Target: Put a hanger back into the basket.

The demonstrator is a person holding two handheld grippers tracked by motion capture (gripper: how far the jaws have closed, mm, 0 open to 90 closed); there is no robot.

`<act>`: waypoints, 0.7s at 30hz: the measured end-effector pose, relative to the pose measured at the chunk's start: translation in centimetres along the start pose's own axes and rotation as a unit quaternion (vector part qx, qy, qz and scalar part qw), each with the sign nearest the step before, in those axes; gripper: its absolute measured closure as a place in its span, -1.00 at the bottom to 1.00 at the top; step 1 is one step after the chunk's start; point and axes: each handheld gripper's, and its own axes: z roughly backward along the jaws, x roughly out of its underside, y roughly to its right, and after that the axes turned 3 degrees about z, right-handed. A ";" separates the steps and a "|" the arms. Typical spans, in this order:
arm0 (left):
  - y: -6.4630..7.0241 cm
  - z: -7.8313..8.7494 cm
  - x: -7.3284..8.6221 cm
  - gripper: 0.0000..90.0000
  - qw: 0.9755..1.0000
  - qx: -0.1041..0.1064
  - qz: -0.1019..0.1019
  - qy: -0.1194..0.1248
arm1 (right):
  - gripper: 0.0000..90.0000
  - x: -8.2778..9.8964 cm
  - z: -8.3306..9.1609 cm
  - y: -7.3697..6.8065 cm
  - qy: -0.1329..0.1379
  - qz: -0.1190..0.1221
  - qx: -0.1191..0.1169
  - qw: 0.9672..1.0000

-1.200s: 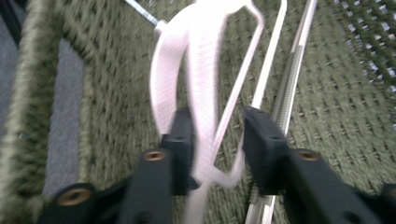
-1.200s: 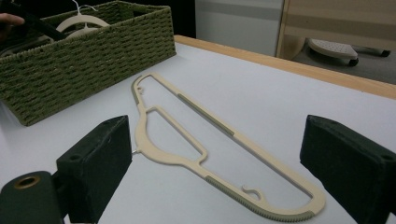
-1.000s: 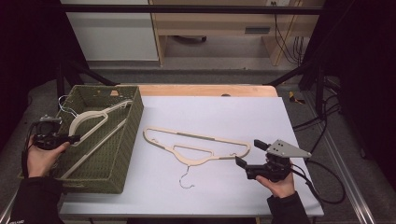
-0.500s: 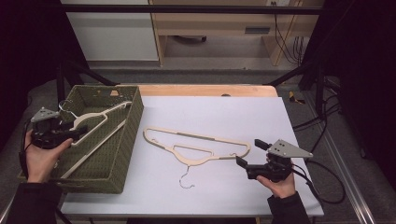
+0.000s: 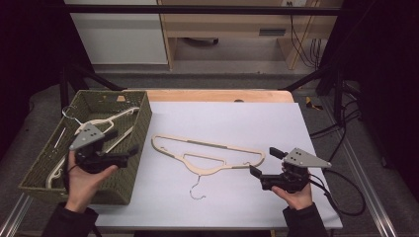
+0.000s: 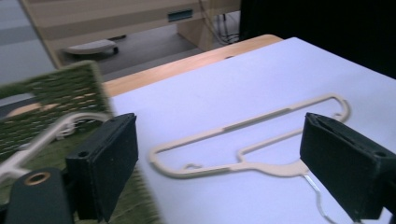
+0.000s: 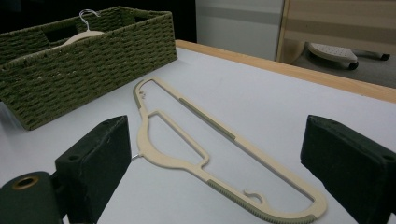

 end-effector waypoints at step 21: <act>8.9 -8.6 4.7 -0.67 0.996 0.060 -0.010 -0.071 | -0.80 0.2 -0.3 -0.1 -0.002 0.001 -0.002 1.000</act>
